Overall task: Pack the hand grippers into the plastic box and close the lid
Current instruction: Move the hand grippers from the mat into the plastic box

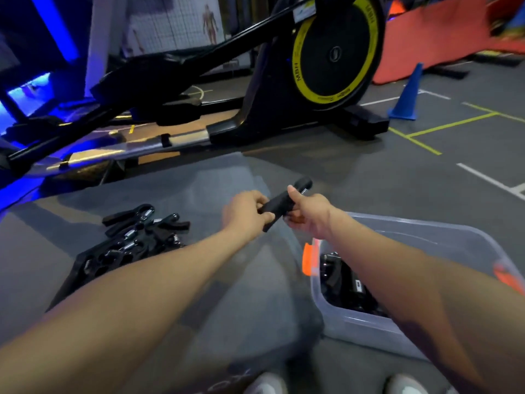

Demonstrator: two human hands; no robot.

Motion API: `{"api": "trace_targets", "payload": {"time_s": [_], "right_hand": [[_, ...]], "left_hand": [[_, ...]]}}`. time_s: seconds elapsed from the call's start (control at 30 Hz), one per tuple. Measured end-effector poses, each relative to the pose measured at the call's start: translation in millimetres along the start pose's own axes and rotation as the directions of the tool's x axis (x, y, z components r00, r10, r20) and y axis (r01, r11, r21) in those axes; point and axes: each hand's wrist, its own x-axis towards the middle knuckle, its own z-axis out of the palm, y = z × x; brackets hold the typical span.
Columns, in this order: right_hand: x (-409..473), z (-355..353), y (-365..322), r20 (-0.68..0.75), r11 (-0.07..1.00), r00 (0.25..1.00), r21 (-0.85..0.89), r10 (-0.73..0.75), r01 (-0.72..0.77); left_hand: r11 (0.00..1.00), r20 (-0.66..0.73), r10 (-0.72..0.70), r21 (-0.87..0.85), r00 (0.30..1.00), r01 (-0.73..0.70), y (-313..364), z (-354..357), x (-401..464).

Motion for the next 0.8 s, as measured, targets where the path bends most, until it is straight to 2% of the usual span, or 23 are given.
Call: {"api": "trace_targets", "payload": {"time_s": [0.1, 0.2, 0.3, 0.4, 0.8], "right_hand": [[-6.3, -33.8, -2.2, -0.051, 0.999, 0.998, 0.001, 0.046, -0.046], [-12.5, -63.2, -2.0, -0.109, 0.997, 0.992, 0.034, 0.068, -0.064], [-17.7, -91.9, -2.1, -0.183, 0.997, 0.982, 0.069, 0.036, -0.024], [-19.1, -122.3, 2.7, -0.243, 1.000, 0.970, -0.012, 0.004, -0.008], [-22.9, -262.6, 20.4, -0.431, 0.937, 0.900, -0.282, 0.066, -0.205]], "left_hand": [[0.979, 0.027, 0.165, 0.113, 0.986, -0.168, 26.7, 25.5, -9.1], [0.970, 0.044, 0.227, 0.079, 0.973, -0.230, 42.0, 55.3, -18.6], [0.968, 0.135, 0.251, -0.009, 0.958, -0.252, 54.2, 87.4, -26.2], [0.958, 0.192, 0.286, -0.065, 0.939, -0.279, 70.8, 118.2, -27.1], [0.960, 0.339, 0.280, -0.106, 0.898, -0.259, 124.5, 214.4, 1.3]]}}
